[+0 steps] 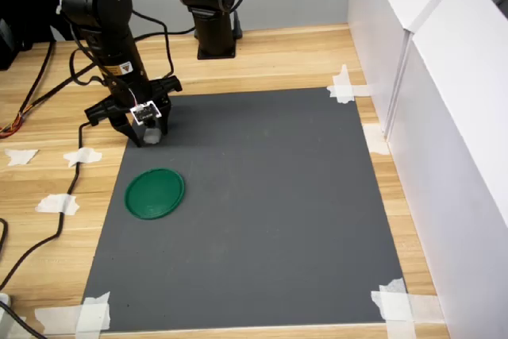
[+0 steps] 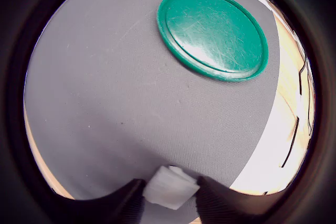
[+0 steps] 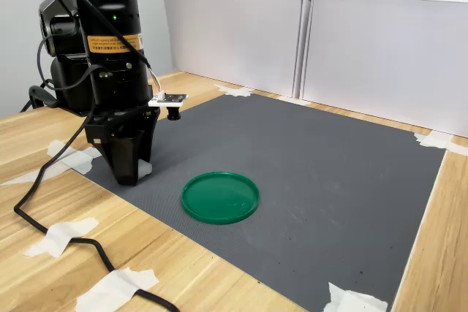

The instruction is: Grasp a white terminal and put it on the green lid.

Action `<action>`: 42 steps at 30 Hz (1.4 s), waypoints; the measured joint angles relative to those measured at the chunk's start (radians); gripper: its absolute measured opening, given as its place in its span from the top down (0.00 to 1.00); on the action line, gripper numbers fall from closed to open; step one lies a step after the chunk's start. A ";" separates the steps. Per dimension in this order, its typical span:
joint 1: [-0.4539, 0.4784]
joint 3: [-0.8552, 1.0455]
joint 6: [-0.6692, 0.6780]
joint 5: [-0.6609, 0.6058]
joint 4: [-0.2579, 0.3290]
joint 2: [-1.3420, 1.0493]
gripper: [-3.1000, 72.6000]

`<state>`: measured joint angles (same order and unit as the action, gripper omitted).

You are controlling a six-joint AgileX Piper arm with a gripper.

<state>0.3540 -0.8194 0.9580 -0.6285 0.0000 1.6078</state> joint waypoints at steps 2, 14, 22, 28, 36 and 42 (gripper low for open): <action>0.000 0.000 0.002 0.000 0.000 0.000 0.49; 0.000 -0.048 0.026 -0.143 0.000 -0.091 0.49; 0.000 -0.287 0.028 -0.256 0.092 -0.121 0.49; -0.063 -0.434 -0.012 -0.290 0.077 -0.062 0.49; -0.147 -0.522 -0.127 -0.291 0.033 0.085 0.49; -0.182 -0.526 -0.140 -0.271 -0.039 0.184 0.49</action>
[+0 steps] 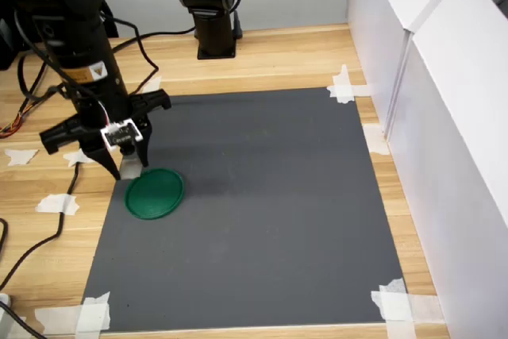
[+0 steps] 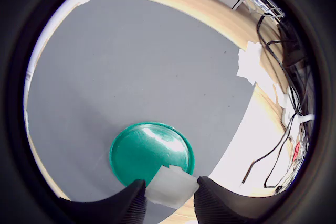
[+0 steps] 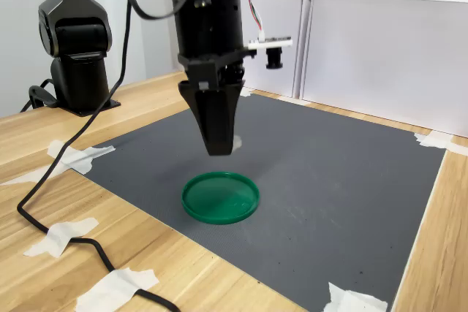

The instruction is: Grasp a white terminal and put it on the green lid.

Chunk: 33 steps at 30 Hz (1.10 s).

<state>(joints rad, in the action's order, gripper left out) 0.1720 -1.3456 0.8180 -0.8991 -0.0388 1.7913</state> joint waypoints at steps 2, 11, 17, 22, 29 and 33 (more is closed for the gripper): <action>-0.017 0.000 -0.008 0.000 -0.021 0.023 0.49; -0.036 0.000 -0.028 0.001 -0.061 0.058 0.49; -0.036 0.041 -0.028 0.032 -0.077 0.064 0.49; -0.036 0.073 -0.028 0.055 -0.077 0.065 0.34; -0.036 0.079 -0.030 0.076 -0.075 0.044 0.21; -0.036 0.087 -0.055 0.077 -0.053 -0.038 0.22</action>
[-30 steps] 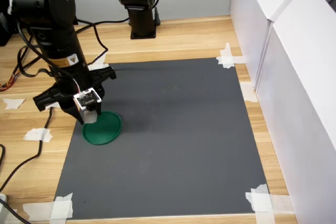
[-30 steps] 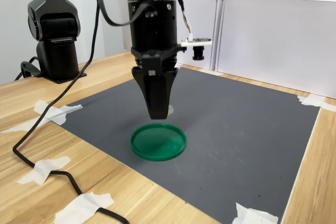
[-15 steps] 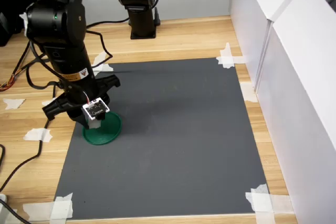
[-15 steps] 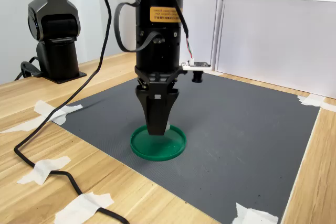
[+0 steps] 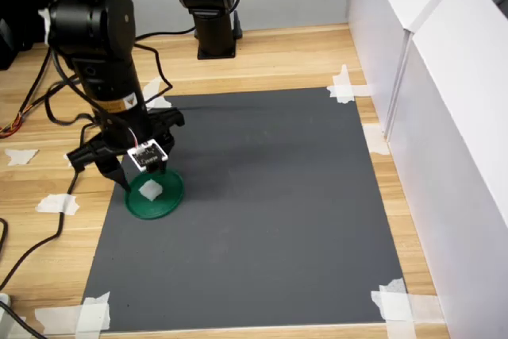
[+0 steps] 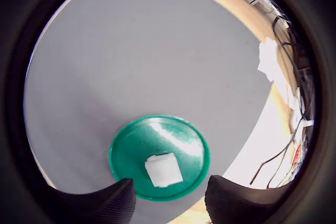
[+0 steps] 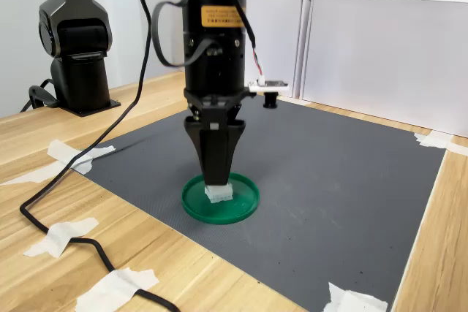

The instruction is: Grasp a white terminal and put it on the green lid.

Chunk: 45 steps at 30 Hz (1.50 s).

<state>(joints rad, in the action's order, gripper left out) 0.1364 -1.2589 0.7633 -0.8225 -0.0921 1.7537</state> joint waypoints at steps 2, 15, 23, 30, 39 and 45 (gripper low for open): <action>0.000 0.018 -0.047 0.002 0.019 -0.070 0.24; 0.000 0.263 -0.222 0.144 0.280 -0.535 0.92; 0.000 0.474 -0.445 0.338 0.484 -0.771 0.98; 0.000 0.657 -0.469 0.472 0.510 -0.892 0.98; 0.000 0.836 -0.470 0.451 0.326 -1.061 0.98; 0.000 0.891 -0.470 0.409 0.267 -1.198 0.98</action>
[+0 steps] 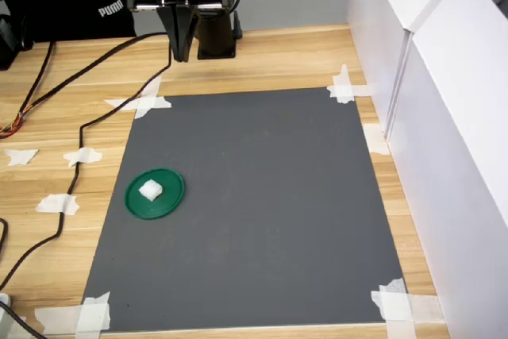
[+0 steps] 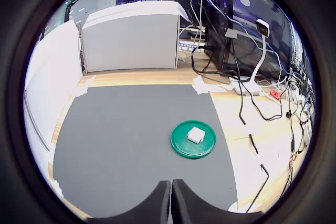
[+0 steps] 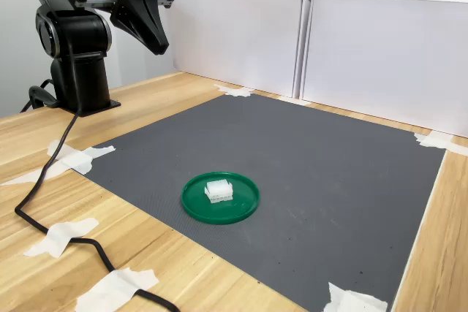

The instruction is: Grasp a white terminal and put it on the green lid.

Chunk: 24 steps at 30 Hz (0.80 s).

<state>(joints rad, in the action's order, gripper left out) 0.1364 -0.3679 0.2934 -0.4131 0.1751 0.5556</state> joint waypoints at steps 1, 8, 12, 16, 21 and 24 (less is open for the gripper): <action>0.000 0.004 0.000 -0.003 0.000 -0.019 0.98; 0.000 0.041 0.000 -0.015 -0.001 -0.146 0.98; -0.029 0.074 0.000 -0.015 -0.008 -0.208 0.98; -0.095 0.121 0.000 -0.015 -0.008 -0.275 0.98; -0.126 0.172 0.000 -0.016 -0.008 -0.368 0.98; -0.128 0.196 0.000 -0.018 -0.008 -0.418 0.98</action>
<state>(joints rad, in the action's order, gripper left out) 0.0088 -0.1721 0.2934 -0.4311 0.1673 0.1377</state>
